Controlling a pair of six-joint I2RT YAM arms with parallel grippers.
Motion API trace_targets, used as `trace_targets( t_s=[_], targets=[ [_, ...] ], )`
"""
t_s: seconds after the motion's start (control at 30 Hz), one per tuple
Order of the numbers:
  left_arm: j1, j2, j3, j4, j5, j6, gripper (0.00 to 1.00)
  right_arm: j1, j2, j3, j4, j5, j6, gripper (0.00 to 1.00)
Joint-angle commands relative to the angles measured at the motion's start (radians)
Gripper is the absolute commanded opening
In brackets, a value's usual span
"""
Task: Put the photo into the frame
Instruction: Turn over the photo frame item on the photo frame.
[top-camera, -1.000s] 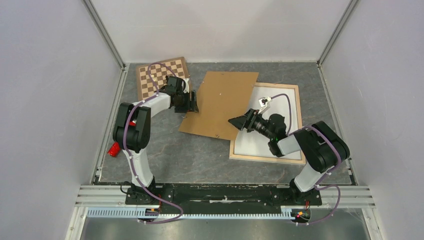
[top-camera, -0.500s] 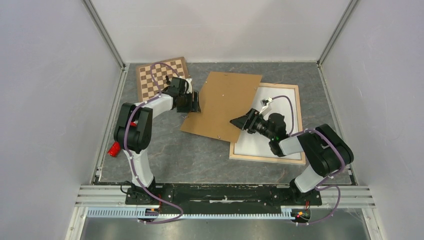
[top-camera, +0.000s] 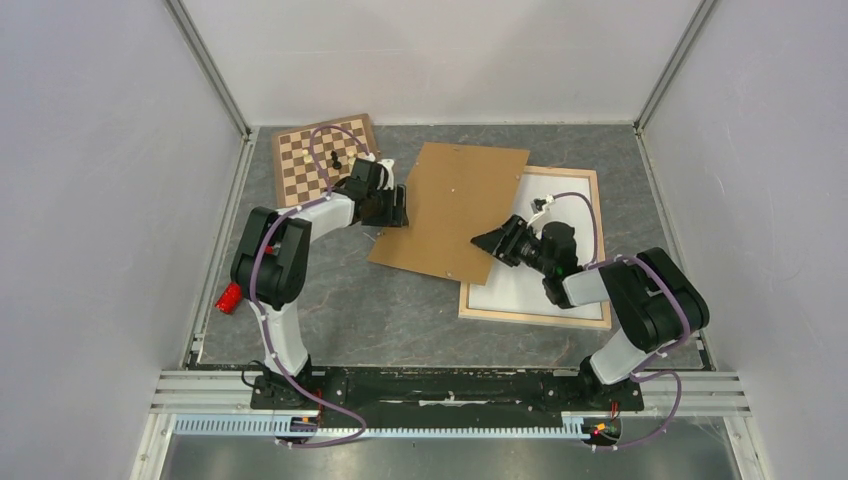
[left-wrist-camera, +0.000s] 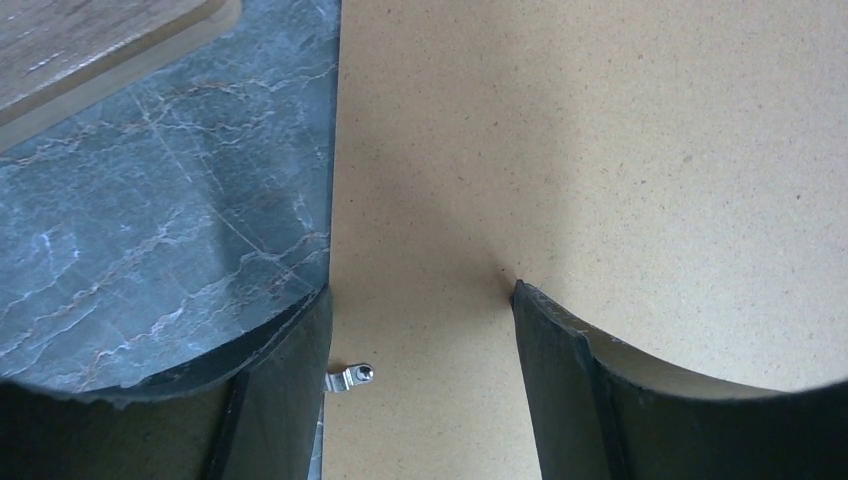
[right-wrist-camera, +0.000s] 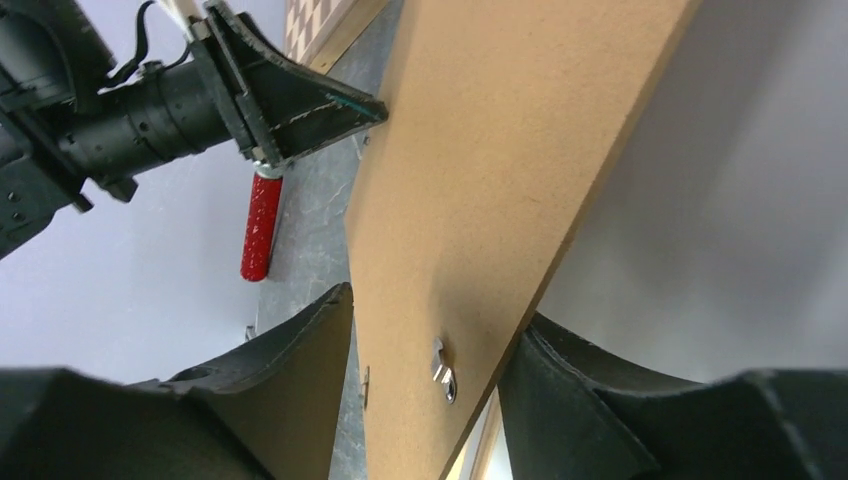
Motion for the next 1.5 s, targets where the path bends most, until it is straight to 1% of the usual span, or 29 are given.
trace_targets(
  t_s=[0.0, 0.33, 0.57, 0.63, 0.67, 0.77, 0.97, 1.1, 1.27, 1.47],
  targets=[
    [-0.101, 0.051, -0.057, -0.129, 0.138, 0.02, 0.7, -0.008, -0.033, 0.062, 0.016, -0.028, -0.034, 0.51],
    [-0.106, 0.024, -0.051, -0.13, 0.141, 0.027, 0.7, -0.073, -0.088, 0.041, -0.016, -0.038, -0.078, 0.27],
    [-0.106, 0.001, -0.042, -0.131, 0.145, 0.038, 0.7, -0.105, -0.118, 0.033, -0.02, -0.068, -0.104, 0.06],
    [-0.107, -0.011, -0.033, -0.132, 0.149, 0.046, 0.72, -0.121, -0.132, 0.025, -0.028, -0.074, -0.113, 0.01],
    [-0.107, -0.019, -0.028, -0.134, 0.152, 0.051, 0.77, -0.129, -0.139, 0.02, -0.028, -0.077, -0.118, 0.0],
    [-0.106, -0.042, -0.006, -0.145, 0.162, 0.07, 0.81, -0.152, -0.159, 0.008, -0.031, -0.093, -0.134, 0.0],
    [-0.103, -0.115, 0.035, -0.183, 0.212, 0.154, 0.83, -0.195, -0.184, -0.002, -0.061, -0.149, -0.184, 0.0],
    [-0.102, -0.166, 0.05, -0.268, 0.273, 0.315, 0.83, -0.232, -0.18, -0.015, -0.085, -0.207, -0.233, 0.0],
    [-0.094, -0.218, 0.018, -0.339, 0.238, 0.496, 0.83, -0.269, -0.186, -0.039, -0.112, -0.268, -0.305, 0.0],
    [-0.078, -0.212, 0.013, -0.368, 0.213, 0.627, 0.83, -0.306, -0.192, -0.057, -0.133, -0.317, -0.359, 0.0]
  ],
)
